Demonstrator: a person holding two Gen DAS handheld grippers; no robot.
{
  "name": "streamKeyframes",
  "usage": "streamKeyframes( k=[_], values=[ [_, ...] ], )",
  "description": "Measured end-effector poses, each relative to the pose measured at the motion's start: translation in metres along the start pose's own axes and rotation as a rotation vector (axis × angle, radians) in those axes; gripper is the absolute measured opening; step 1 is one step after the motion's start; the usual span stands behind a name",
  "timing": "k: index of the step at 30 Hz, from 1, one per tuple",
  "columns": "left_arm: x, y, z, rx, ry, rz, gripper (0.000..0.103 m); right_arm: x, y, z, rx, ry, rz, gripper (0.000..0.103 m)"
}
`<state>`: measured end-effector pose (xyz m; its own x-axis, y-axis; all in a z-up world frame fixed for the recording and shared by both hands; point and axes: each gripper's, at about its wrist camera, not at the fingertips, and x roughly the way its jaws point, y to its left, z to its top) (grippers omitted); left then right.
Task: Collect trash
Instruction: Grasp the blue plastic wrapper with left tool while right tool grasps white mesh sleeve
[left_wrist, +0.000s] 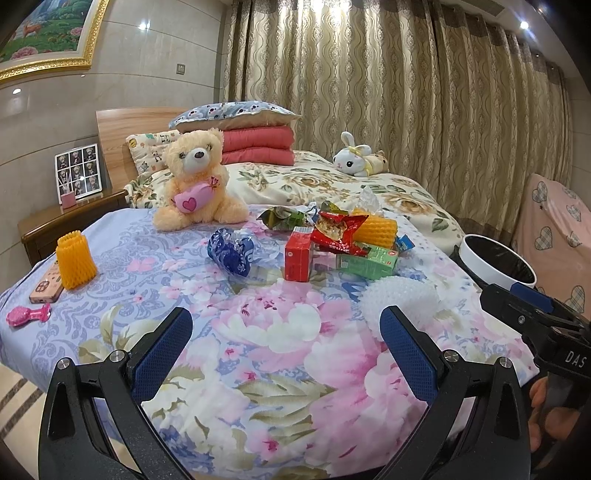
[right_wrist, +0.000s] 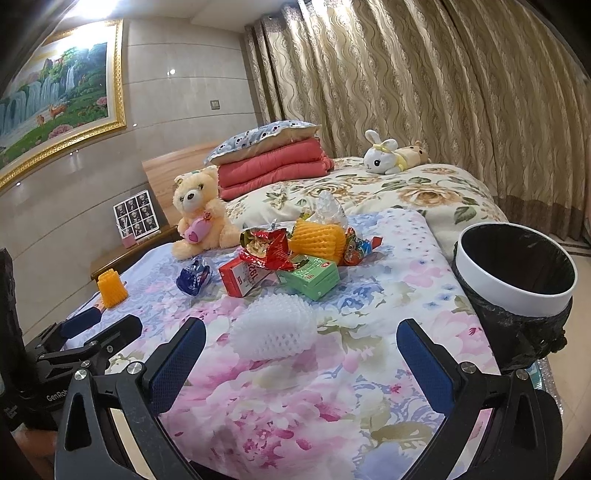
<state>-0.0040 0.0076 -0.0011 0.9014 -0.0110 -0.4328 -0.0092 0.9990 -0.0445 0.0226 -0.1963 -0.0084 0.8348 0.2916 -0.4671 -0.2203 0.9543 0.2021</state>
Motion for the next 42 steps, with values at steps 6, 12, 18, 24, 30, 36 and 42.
streamKeyframes(
  k=[6, 12, 18, 24, 30, 36, 42],
  values=[
    [0.008, 0.007, -0.005, -0.015, 0.025, 0.005, 0.103, 0.005, 0.001, -0.001, 0.012, 0.023, 0.016, 0.103],
    [0.019, 0.016, -0.005, -0.022, 0.056, 0.017, 0.103, 0.015, 0.000, -0.002, 0.028, 0.055, 0.023, 0.103],
    [0.037, 0.028, -0.003, -0.041, 0.092, 0.032, 0.103, 0.033, 0.002, -0.002, 0.049, 0.113, 0.031, 0.103],
    [0.066, 0.045, 0.004, -0.062, 0.138, 0.044, 0.103, 0.054, -0.002, -0.004, 0.096, 0.181, 0.026, 0.103],
    [0.099, 0.062, 0.014, -0.070, 0.179, 0.069, 0.103, 0.072, -0.003, -0.007, 0.131, 0.235, 0.026, 0.103],
    [0.128, 0.072, 0.027, -0.069, 0.216, 0.074, 0.103, 0.085, -0.004, -0.005, 0.154, 0.254, 0.029, 0.103],
    [0.157, 0.074, 0.038, -0.071, 0.279, 0.076, 0.096, 0.097, -0.003, -0.005, 0.158, 0.280, 0.036, 0.099]
  ],
)
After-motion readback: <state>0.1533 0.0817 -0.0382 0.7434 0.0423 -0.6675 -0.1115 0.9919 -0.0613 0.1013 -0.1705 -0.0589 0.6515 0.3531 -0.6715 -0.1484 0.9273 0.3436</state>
